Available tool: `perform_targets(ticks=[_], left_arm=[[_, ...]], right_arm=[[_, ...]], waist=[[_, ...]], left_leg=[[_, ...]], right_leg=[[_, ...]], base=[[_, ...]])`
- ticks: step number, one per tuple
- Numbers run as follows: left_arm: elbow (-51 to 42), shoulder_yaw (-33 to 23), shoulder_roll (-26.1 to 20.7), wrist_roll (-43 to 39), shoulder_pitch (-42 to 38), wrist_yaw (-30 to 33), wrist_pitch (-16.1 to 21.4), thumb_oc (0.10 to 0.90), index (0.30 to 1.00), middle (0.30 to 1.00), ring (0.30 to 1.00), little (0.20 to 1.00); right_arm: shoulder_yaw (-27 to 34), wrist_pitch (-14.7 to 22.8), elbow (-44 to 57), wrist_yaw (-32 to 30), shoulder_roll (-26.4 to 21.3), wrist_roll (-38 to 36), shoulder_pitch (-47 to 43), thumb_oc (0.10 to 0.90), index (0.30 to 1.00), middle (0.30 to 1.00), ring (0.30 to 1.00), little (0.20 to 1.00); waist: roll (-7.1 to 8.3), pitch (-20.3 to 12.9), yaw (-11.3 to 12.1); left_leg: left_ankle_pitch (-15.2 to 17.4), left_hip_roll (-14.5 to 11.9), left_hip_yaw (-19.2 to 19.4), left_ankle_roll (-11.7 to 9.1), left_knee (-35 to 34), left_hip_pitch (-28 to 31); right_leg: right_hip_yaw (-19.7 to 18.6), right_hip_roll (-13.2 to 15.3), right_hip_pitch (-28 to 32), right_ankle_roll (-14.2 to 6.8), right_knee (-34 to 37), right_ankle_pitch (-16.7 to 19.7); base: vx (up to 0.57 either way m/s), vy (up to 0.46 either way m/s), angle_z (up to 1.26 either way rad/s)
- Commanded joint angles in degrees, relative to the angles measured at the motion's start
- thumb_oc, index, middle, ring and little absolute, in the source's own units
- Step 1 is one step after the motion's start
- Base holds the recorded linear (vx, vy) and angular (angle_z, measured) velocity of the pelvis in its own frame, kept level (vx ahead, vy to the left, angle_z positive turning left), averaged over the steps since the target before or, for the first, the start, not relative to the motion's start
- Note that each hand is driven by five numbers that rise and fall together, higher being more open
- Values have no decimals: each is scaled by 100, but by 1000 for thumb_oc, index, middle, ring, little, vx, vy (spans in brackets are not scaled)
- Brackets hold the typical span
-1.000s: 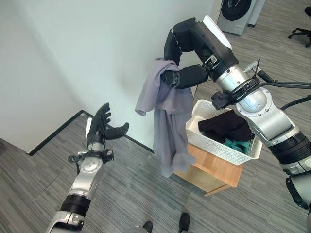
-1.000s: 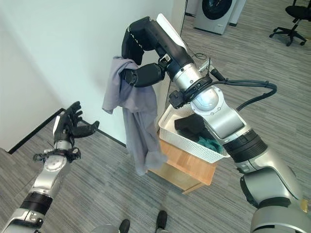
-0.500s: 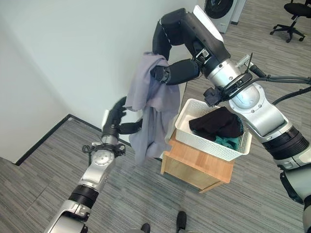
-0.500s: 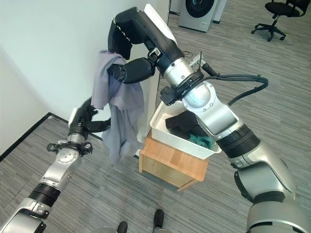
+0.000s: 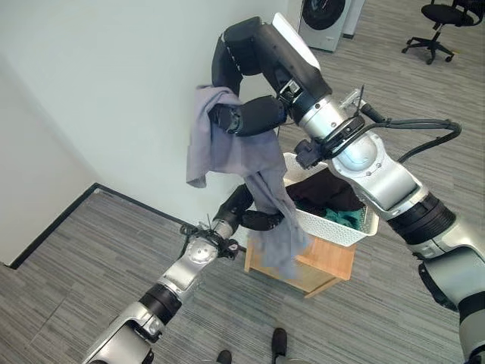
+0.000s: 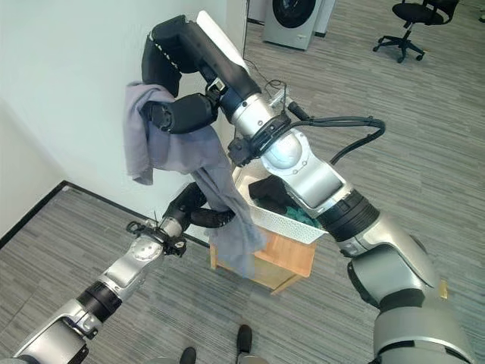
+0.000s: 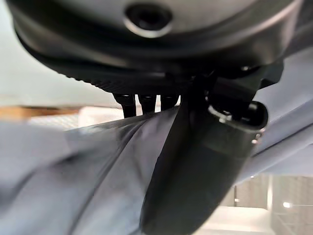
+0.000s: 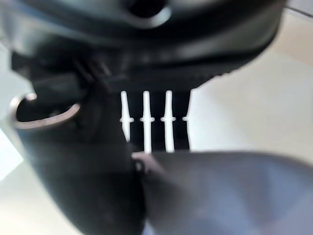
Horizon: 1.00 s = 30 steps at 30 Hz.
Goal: Pick up bed clothes into laundry basket.
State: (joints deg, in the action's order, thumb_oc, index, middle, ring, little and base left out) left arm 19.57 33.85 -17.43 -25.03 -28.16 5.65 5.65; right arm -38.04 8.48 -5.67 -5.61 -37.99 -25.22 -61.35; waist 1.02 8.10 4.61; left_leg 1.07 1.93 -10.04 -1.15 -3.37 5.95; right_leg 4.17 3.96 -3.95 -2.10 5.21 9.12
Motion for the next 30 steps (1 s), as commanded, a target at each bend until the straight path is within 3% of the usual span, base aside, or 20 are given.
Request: perform_targets(ticks=[1,8,9,12,13,30], left_arm=[[104,204,147,-317,-1083,143,446,800,900,900,900,900],[166,201,313,-573,-1034,146,420,800,900,900,900,900],[170,190,312,-579,-1036,138,413,682,724,724,724,724],[145,213,276,-510,-1018,108,383,496,444,444,444,444],[138,225,264,-483,-1028,84,369,400,300,300,300,300],[-73,298,-301,197,-1099,-260,295,400,300,300,300,300]], right_arm=[[522,760,-28,-508,429,-272,-1320,400,300,300,300,300],[658,768,30,-593,451,-252,-1178,400,300,300,300,300],[678,761,37,-602,458,-238,-1157,400,300,300,300,300],[685,715,75,-587,416,-154,-1104,400,300,300,300,300],[686,709,89,-568,399,-141,-1092,400,300,300,300,300],[727,689,-12,-463,51,-168,-1132,400,300,300,300,300]], waist=[[302,-531,95],[299,-536,69],[299,-538,69],[286,-545,71],[279,-550,71],[166,-583,73]], left_leg=[[-386,105,-228,-17,-163,-673],[-378,112,-258,-16,-163,-659],[-375,112,-264,-14,-163,-654],[-369,123,-279,-10,-163,-646],[-367,127,-283,-12,-163,-644],[-355,142,-300,-7,-163,-626]], right_leg=[[143,203,966,-460,-269,-1231],[152,202,999,-444,-248,-1240],[156,203,1010,-442,-243,-1243],[172,213,1031,-442,-234,-1242],[181,212,1037,-444,-230,-1239],[205,233,1065,-461,-223,-1253]], base=[[0,0,0],[0,0,0],[0,0,0],[0,0,0],[0,0,0],[0,0,0]])
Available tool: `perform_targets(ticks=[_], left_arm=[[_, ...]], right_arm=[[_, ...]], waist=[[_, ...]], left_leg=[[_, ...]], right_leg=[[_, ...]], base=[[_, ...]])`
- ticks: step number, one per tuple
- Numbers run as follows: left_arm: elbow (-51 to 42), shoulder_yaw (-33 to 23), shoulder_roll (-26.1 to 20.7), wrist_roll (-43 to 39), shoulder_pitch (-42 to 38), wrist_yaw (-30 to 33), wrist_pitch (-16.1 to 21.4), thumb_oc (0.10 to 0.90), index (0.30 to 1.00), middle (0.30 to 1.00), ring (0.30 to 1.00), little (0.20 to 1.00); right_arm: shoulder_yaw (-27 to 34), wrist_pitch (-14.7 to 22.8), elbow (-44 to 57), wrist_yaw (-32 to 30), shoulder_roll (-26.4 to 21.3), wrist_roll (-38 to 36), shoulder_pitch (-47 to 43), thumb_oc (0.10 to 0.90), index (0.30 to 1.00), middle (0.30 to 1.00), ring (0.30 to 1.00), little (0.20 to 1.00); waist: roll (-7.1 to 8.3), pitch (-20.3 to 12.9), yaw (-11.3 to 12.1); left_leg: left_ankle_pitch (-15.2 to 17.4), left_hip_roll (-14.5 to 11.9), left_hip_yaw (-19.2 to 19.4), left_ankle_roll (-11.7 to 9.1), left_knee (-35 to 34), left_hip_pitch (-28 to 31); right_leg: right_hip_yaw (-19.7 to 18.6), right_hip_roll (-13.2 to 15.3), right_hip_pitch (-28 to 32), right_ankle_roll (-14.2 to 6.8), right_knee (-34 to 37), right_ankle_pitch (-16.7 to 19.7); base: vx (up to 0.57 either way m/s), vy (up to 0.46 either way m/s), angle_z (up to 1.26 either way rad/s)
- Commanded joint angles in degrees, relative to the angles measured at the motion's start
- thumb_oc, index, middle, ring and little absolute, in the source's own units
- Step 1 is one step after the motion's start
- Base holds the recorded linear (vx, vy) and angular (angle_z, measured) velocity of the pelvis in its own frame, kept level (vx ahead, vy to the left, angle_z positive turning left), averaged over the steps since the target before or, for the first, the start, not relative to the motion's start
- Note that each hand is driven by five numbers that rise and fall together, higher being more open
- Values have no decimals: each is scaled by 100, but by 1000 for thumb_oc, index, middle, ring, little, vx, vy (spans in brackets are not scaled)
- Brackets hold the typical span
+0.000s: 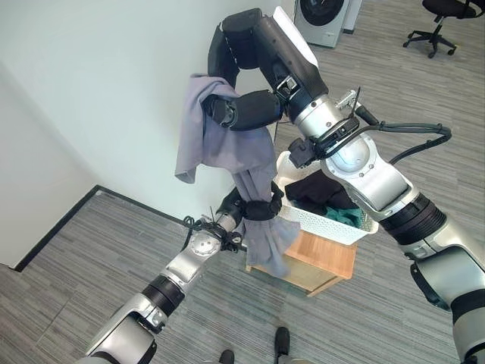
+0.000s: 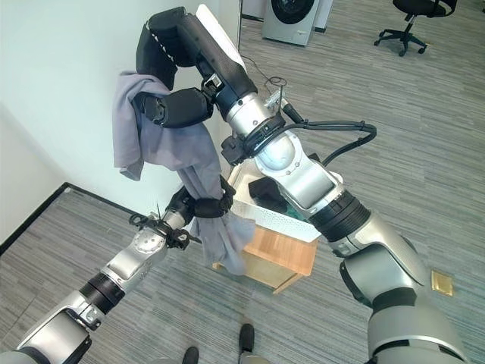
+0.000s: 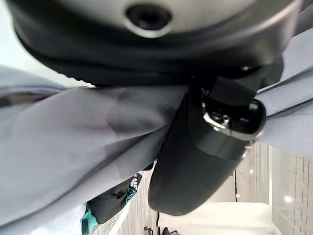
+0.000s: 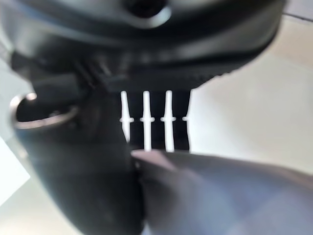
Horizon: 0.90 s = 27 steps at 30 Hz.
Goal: Pick up bed clothes into laundry basket.
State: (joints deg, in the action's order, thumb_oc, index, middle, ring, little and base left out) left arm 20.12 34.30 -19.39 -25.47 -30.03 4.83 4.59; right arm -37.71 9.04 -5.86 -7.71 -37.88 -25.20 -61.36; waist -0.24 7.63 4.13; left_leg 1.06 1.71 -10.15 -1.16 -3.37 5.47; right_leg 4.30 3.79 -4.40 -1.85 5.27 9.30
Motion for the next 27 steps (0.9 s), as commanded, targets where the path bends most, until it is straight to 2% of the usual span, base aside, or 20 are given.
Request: perform_targets(ticks=[1,2,4,6,7,8,11,12,15,16,18,22,23,25,27], left_arm=[[-132,252,-109,241,-910,-178,398,400,300,300,300,300],[-133,318,-309,526,-949,-309,348,400,300,300,300,300],[-153,305,-383,570,-966,-303,350,400,300,300,300,300],[-246,303,-807,805,-978,-484,329,400,300,300,300,300],[-358,297,-1066,904,-979,-542,320,400,300,300,300,300],[-440,250,-1312,954,-968,-564,342,400,300,300,300,300],[-762,86,-2045,951,-775,-767,355,400,300,300,300,300],[-781,84,-2058,949,-763,-770,346,400,300,300,300,300],[-1062,-14,-2744,1009,-627,-969,332,400,300,300,300,300],[-1205,-76,-3160,1040,-562,-1054,310,400,300,300,300,300],[-1420,-182,-3575,1038,-496,-1117,311,400,300,300,300,300],[-1714,-430,-4042,977,-362,-1210,285,400,300,300,300,300],[-1725,-426,-4050,975,-358,-1212,281,400,300,300,300,300],[-1934,-576,-4328,941,-351,-1271,300,400,300,300,300,300],[-2010,-587,-4457,938,-343,-1317,306,400,300,300,300,300]], right_arm=[[697,633,6,-251,41,-171,-1130,400,300,300,300,300],[719,619,-5,-224,-52,-182,-1106,400,300,300,300,300],[730,612,-8,-214,-71,-185,-1109,400,300,300,300,300],[765,607,-22,-31,-163,-469,-1007,400,300,300,300,300],[746,556,-20,104,-275,-590,-956,733,799,799,799,799],[669,496,-3,260,-442,-645,-906,800,900,900,900,900],[581,433,183,646,-1000,-947,-664,800,900,900,900,900],[594,430,192,651,-999,-949,-648,800,900,900,900,900],[982,450,382,833,-1313,-1284,-29,800,900,900,900,900],[1419,471,556,935,-1338,-1502,538,800,900,900,900,900],[1932,449,765,1077,-1247,-1801,1306,800,900,900,900,900],[2617,359,960,1227,-1096,-1913,2295,800,900,900,900,900],[2636,353,977,1227,-1089,-1909,2322,800,900,900,900,900],[2991,261,960,1300,-962,-1850,2916,800,900,900,900,900],[3078,207,964,1398,-982,-1795,3151,800,900,900,900,900]], waist=[[294,-536,121],[258,-542,106],[252,-538,107],[201,-531,100],[188,-530,97],[173,-527,93],[136,-515,88],[142,-519,87],[87,-522,86],[41,-516,88],[1,-508,94],[-66,-487,120],[-58,-493,123],[-123,-467,118],[-109,-475,120]], left_leg=[[-354,164,-288,-6,-163,-578],[-354,159,-284,-7,-163,-573],[-353,159,-285,-7,-163,-567],[-353,158,-271,-12,-163,-562],[-354,157,-262,-17,-163,-561],[-359,161,-247,-23,-163,-563],[-366,159,-219,-38,-163,-563],[-366,160,-219,-38,-163,-562],[-360,159,-217,-46,-163,-561],[-360,162,-225,-42,-163,-562],[-354,166,-229,-40,-163,-565],[-352,190,-248,-34,-163,-576],[-352,191,-248,-34,-163,-575],[-354,200,-250,-31,-163,-586],[-280,202,-253,-33,-163,-554]], right_leg=[[192,251,1109,-486,-229,-1271],[197,253,1112,-489,-235,-1275],[195,256,1116,-489,-237,-1276],[192,269,1117,-501,-231,-1265],[192,272,1119,-506,-222,-1261],[189,272,1114,-512,-217,-1253],[204,283,1116,-531,-208,-1238],[205,284,1118,-531,-207,-1238],[254,293,1128,-557,-181,-1223],[276,302,1128,-568,-179,-1220],[296,313,1133,-581,-172,-1223],[335,339,1133,-600,-170,-1224],[336,339,1134,-600,-170,-1225],[341,358,1122,-608,-173,-1225],[333,364,1161,-606,-158,-1282]], base=[[0,0,0],[0,0,0],[0,0,0],[0,0,0],[0,0,0],[0,0,0],[0,0,0],[0,0,0],[0,0,0],[0,0,0],[9,3,5],[1,0,2],[0,0,0],[0,0,0],[23,-6,1]])
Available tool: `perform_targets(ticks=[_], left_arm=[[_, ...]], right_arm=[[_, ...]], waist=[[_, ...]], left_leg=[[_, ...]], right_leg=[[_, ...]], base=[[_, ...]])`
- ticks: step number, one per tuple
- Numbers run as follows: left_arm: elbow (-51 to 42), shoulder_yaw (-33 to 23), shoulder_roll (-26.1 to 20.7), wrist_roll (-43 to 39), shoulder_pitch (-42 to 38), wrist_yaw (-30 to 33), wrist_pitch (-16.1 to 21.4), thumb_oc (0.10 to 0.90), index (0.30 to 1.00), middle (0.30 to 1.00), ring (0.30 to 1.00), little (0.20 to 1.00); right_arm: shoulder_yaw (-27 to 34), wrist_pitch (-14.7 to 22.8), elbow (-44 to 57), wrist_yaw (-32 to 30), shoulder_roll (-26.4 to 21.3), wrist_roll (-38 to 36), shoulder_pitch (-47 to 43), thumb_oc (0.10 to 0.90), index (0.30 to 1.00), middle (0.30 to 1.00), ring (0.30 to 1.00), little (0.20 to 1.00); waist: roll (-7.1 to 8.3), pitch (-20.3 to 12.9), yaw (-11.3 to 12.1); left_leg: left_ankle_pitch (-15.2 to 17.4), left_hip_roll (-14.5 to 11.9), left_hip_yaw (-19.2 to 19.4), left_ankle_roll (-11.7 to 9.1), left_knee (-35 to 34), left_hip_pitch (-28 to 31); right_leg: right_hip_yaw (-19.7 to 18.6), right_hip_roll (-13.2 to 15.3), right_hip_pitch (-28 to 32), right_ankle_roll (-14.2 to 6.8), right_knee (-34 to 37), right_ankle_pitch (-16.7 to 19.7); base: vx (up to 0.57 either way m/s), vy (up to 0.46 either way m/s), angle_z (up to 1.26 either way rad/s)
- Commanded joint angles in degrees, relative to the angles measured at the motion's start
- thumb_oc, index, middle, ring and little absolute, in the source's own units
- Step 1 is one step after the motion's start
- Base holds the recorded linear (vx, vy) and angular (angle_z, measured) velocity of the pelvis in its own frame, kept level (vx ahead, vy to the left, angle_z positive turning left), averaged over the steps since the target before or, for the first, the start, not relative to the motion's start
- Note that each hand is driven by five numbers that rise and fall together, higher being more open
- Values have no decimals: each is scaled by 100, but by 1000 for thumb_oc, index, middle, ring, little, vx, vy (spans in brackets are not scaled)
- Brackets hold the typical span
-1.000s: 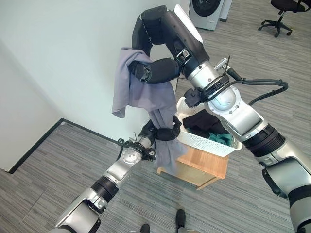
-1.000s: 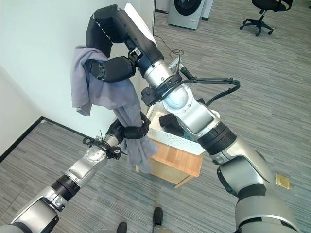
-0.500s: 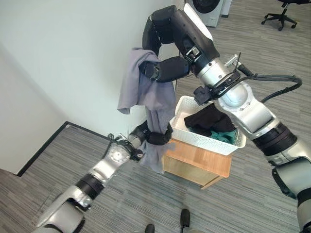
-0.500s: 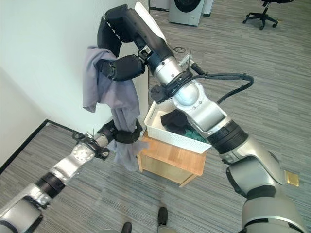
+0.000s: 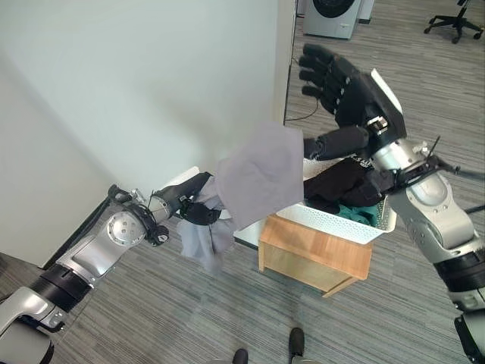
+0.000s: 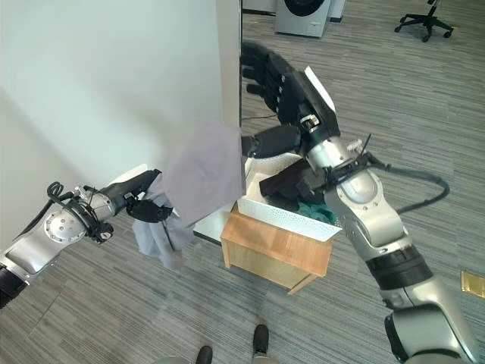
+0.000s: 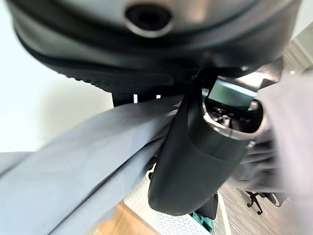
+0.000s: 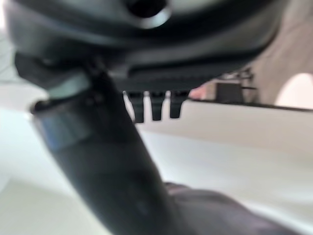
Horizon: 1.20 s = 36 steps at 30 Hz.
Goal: Pick up bed clothes into laundry basket.
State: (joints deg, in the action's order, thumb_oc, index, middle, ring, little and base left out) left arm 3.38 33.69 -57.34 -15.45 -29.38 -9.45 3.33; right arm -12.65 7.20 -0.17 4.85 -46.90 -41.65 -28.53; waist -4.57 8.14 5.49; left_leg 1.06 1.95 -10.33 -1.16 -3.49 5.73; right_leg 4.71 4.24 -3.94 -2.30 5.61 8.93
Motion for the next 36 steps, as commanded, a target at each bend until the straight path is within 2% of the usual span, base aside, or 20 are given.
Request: perform_targets(ticks=[1,3,6,7,9,10,13,17,23,25,26,29,30,32,33,34,36], left_arm=[[-471,-614,-895,-77,-388,16,485,400,300,300,300,300],[-595,-688,-1092,-58,-337,-92,518,400,300,300,300,300],[-735,-906,-1418,55,-119,-258,535,400,300,300,300,300],[-754,-934,-1538,98,-103,-329,543,400,300,300,300,300],[-790,-889,-1767,183,-146,-374,594,400,300,300,300,300],[-858,-721,-2031,218,-328,-435,631,400,300,300,300,300],[-1049,-214,-2455,341,-849,-677,677,400,300,300,300,300],[-1450,796,-2760,763,-2000,-806,807,400,300,300,300,300],[-1632,1821,-2715,1221,-3221,-857,840,400,300,300,300,300],[-1680,2084,-2674,1259,-3613,-883,845,400,300,300,300,300],[-1665,2197,-2664,1250,-3721,-879,845,400,300,300,300,300],[-1949,2655,-2514,1437,-4743,-739,859,400,300,300,300,300],[-1936,2778,-2503,1427,-4867,-732,856,400,300,300,300,300],[-1921,3062,-2181,1534,-5776,-530,848,400,300,300,300,300],[-1892,3220,-2158,1520,-5934,-517,853,400,300,300,300,300],[-1596,3450,-1883,1611,-6495,-317,852,400,300,300,300,300],[-1254,3620,-1581,1626,-6991,-79,854,400,300,300,300,300]], right_arm=[[706,280,441,406,-312,-51,310,800,900,900,900,900],[897,127,394,696,-420,-71,936,800,900,900,900,900],[1230,-112,214,949,-676,494,1919,800,900,900,900,900],[1294,-195,137,1020,-698,573,2178,800,900,900,900,900],[1341,-307,-5,1194,-606,493,2536,800,900,900,900,900],[1290,-380,-94,1354,-401,275,2873,800,900,900,900,900],[1283,-463,-166,1490,-96,336,3233,800,900,900,900,900],[1364,-510,-324,1616,200,514,3622,800,900,900,900,900],[1536,-540,-436,1638,397,604,3937,800,900,900,900,900],[1560,-559,-446,1660,437,578,3994,800,900,900,900,900],[1567,-561,-446,1660,462,578,4005,800,900,900,900,900],[1600,-576,-521,1675,555,622,4137,800,900,900,900,900],[1608,-577,-519,1676,588,623,4140,800,900,900,900,900],[1576,-612,-619,1688,592,689,4173,800,900,900,900,900],[1582,-614,-617,1689,639,691,4172,800,900,900,900,900],[1564,-630,-626,1689,654,731,4237,800,900,900,900,900],[1565,-669,-629,1705,671,688,4269,800,900,900,900,900]], waist=[[301,-496,-41],[301,-478,-63],[311,-463,-112],[288,-431,-155],[281,-416,-195],[242,-414,-236],[177,-429,-307],[127,-457,-373],[109,-480,-429],[53,-463,-461],[86,-480,-444],[-29,-499,-467],[0,-495,-453],[-129,-546,-471],[-86,-541,-458],[-133,-582,-473],[-194,-575,-491]], left_leg=[[-355,184,-229,-37,-151,-611],[-366,178,-238,-42,-151,-617],[-302,165,-215,-58,-151,-602],[-370,157,-198,-59,-151,-627],[-293,147,-185,-63,-151,-580],[-298,137,-183,-61,-151,-581],[-364,142,-165,-68,-151,-616],[-363,154,-164,-80,-151,-632],[-306,148,-132,-94,-151,-616],[-378,145,-113,-92,-151,-638],[-309,145,-115,-95,-151,-612],[-398,169,-131,-91,-151,-657],[-398,169,-131,-91,-151,-657],[-428,192,-154,-98,-151,-674],[-429,193,-156,-98,-151,-676],[-372,205,-170,-109,-151,-644],[-469,213,-187,-118,-151,-689]], right_leg=[[302,323,1078,-573,-211,-1183],[318,329,1075,-579,-215,-1180],[331,329,1099,-592,-207,-1239],[328,329,1052,-601,-230,-1179],[315,336,1094,-601,-219,-1235],[325,343,1095,-611,-219,-1235],[316,343,1052,-635,-214,-1171],[329,347,1051,-652,-190,-1169],[294,365,1072,-668,-147,-1208],[287,368,1033,-671,-165,-1158],[283,369,1066,-667,-148,-1211],[289,372,1043,-673,-152,-1150],[289,373,1045,-673,-151,-1150],[316,377,1049,-683,-147,-1155],[318,378,1048,-683,-146,-1155],[326,389,1103,-683,-120,-1207],[343,392,1069,-699,-124,-1140]], base=[[0,0,0],[-23,4,0],[16,-14,2],[32,-17,2],[22,-9,0],[-25,1,-3],[6,0,-1],[-3,1,-3],[12,-12,0],[0,0,0],[-51,4,-2],[-22,-5,-3],[0,0,0],[0,0,0],[17,-34,4],[32,-36,10],[-11,-10,10]])
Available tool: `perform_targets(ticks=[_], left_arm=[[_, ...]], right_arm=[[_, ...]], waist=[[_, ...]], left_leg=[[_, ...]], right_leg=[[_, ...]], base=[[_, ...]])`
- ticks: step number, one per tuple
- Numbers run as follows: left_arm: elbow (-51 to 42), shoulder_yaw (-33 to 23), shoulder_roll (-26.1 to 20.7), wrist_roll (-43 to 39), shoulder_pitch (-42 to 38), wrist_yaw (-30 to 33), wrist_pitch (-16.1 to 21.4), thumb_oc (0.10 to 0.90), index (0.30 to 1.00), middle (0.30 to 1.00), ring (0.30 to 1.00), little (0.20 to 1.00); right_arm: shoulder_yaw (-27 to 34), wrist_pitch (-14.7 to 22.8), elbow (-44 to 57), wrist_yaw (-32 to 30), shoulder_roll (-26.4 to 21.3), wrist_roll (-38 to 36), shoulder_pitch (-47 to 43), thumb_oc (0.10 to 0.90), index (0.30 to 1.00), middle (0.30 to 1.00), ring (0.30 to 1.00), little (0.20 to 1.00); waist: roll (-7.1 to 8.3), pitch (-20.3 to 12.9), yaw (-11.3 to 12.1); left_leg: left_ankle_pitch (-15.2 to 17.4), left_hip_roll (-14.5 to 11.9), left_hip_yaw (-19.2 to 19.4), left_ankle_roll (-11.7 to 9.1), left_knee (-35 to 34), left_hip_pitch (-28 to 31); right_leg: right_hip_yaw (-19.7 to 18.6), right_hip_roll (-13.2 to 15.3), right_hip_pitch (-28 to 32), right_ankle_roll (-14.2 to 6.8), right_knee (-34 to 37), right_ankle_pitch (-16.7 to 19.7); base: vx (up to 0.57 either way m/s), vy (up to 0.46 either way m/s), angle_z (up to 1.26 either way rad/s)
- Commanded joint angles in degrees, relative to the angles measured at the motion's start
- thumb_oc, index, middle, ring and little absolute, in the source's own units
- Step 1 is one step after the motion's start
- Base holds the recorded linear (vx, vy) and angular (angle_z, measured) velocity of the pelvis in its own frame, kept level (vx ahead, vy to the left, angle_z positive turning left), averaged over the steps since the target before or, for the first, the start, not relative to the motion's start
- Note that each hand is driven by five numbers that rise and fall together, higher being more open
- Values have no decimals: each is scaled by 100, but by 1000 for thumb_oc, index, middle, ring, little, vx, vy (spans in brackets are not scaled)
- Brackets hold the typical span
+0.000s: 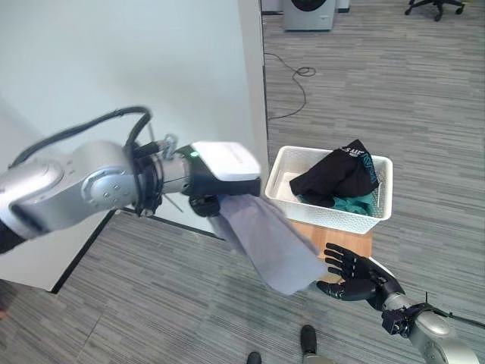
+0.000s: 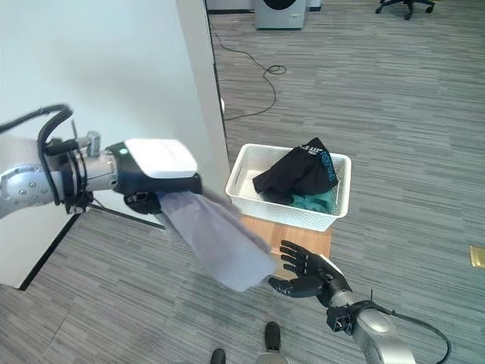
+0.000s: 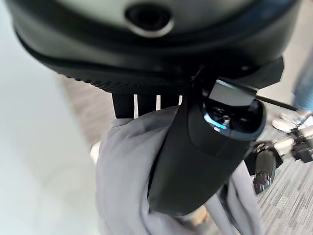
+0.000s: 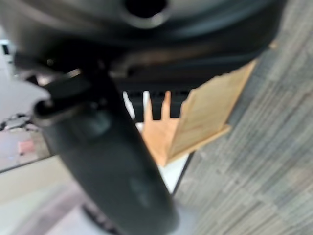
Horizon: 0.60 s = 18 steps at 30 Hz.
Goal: Pick up bed clothes into laundry basket.
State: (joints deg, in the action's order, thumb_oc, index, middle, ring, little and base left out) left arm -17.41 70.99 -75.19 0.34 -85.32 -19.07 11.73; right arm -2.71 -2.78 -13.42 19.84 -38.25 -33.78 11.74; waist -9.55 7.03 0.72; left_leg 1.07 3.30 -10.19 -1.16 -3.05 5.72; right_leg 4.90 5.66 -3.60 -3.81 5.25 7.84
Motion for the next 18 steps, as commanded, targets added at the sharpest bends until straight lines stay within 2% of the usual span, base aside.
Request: perform_targets(ticks=[1,4,9,12,18], left_arm=[[1052,-35,378,30,-1612,977,-23,400,300,300,300,300],[1489,140,711,97,-2076,1199,13,400,300,300,300,300],[1607,173,1011,76,-2365,1321,48,400,300,300,300,300],[1474,214,1339,178,-2675,1366,95,400,300,300,300,300],[1547,348,1568,322,-2876,1399,86,400,300,300,300,300]], right_arm=[[527,296,651,222,-165,-143,259,800,900,900,900,900],[385,282,439,235,-115,-113,239,800,900,900,900,900],[293,266,350,274,-26,-113,234,800,900,900,900,900],[237,256,369,324,-38,-217,261,800,900,900,900,900],[149,262,554,385,-113,-285,235,800,900,900,900,900]], waist=[[286,-486,-13],[291,-527,6],[367,-578,27],[465,-645,14],[506,-642,-98]], left_leg=[[-413,90,-215,-126,-195,-671],[-443,89,-246,-137,-195,-721],[-457,76,-258,-150,-195,-756],[-446,43,-224,-166,-195,-775],[-416,3,-111,-177,-195,-788]], right_leg=[[336,253,1072,-544,-69,-1088],[379,236,1048,-547,-53,-1069],[386,206,1019,-541,-42,-1055],[344,176,991,-538,-29,-1041],[205,145,911,-532,-25,-1036]], base=[[-7,4,3],[0,0,0],[-5,-19,0],[1,-22,3],[7,-8,-7]])
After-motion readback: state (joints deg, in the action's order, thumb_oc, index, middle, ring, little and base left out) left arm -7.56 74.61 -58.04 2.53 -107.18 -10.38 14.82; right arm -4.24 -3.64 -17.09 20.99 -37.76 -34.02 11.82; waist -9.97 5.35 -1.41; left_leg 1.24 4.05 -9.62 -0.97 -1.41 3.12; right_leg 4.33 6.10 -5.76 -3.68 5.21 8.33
